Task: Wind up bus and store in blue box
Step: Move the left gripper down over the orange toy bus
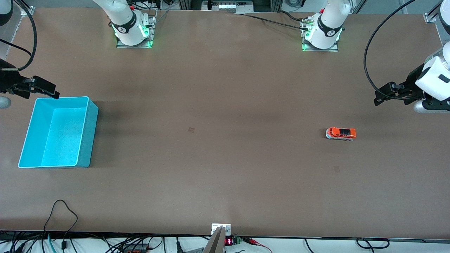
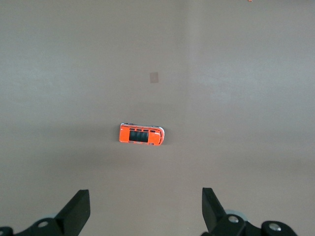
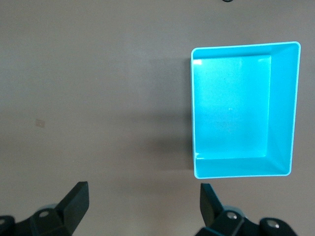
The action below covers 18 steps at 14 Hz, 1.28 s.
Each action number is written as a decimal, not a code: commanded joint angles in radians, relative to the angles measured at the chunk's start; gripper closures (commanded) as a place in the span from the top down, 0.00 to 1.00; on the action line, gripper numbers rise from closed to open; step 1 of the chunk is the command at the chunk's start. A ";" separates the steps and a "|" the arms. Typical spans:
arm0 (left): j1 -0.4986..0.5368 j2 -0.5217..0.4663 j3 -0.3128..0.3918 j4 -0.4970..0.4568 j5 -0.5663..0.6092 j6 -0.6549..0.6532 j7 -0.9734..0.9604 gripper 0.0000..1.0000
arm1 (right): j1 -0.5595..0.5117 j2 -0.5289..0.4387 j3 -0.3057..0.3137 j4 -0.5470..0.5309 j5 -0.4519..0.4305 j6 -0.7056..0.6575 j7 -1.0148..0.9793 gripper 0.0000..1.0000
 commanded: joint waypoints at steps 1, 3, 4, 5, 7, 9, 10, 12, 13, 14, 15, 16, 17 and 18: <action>0.006 -0.032 0.002 -0.022 -0.009 -0.009 0.005 1.00 | -0.004 0.004 0.001 0.014 0.012 -0.013 0.003 1.00; 0.006 -0.024 0.002 -0.022 -0.009 -0.010 0.007 1.00 | -0.004 0.004 0.001 0.014 0.012 -0.013 0.003 1.00; 0.006 -0.015 0.002 -0.021 -0.008 -0.015 0.014 1.00 | -0.004 0.004 0.001 0.013 0.012 -0.013 0.003 1.00; 0.004 0.003 0.002 -0.021 -0.009 -0.028 0.054 1.00 | -0.004 0.004 0.001 0.014 0.014 -0.013 0.003 1.00; 0.006 0.051 0.000 -0.027 -0.009 -0.033 0.132 1.00 | -0.004 0.004 0.001 0.014 0.012 -0.013 0.003 1.00; 0.001 0.099 0.000 -0.030 -0.009 -0.032 0.212 1.00 | -0.004 0.004 0.001 0.013 0.014 -0.013 0.003 1.00; -0.001 0.117 0.000 -0.038 -0.009 -0.026 0.276 1.00 | -0.004 0.004 0.001 0.013 0.014 -0.013 0.001 1.00; 0.001 0.145 0.002 -0.058 -0.009 0.046 0.431 1.00 | -0.004 0.004 0.001 0.013 0.014 -0.013 0.003 1.00; 0.004 0.163 0.002 -0.070 -0.009 0.083 0.521 1.00 | -0.004 0.004 0.001 0.013 0.014 -0.013 0.003 1.00; 0.010 0.180 0.002 -0.076 -0.009 0.103 0.589 1.00 | -0.004 0.004 0.001 0.014 0.014 -0.013 0.003 1.00; 0.024 0.194 0.002 -0.096 -0.009 0.131 0.660 1.00 | -0.004 0.004 0.001 0.013 0.014 -0.013 0.003 1.00; 0.029 0.200 0.002 -0.135 -0.009 0.186 0.735 1.00 | -0.004 0.004 0.001 0.013 0.014 -0.013 0.003 1.00; 0.045 0.217 0.002 -0.178 -0.008 0.245 0.827 1.00 | -0.004 0.004 0.001 0.013 0.014 -0.013 0.003 1.00; 0.055 0.232 0.002 -0.217 -0.009 0.304 0.909 1.00 | -0.004 0.004 0.001 0.013 0.014 -0.013 0.003 1.00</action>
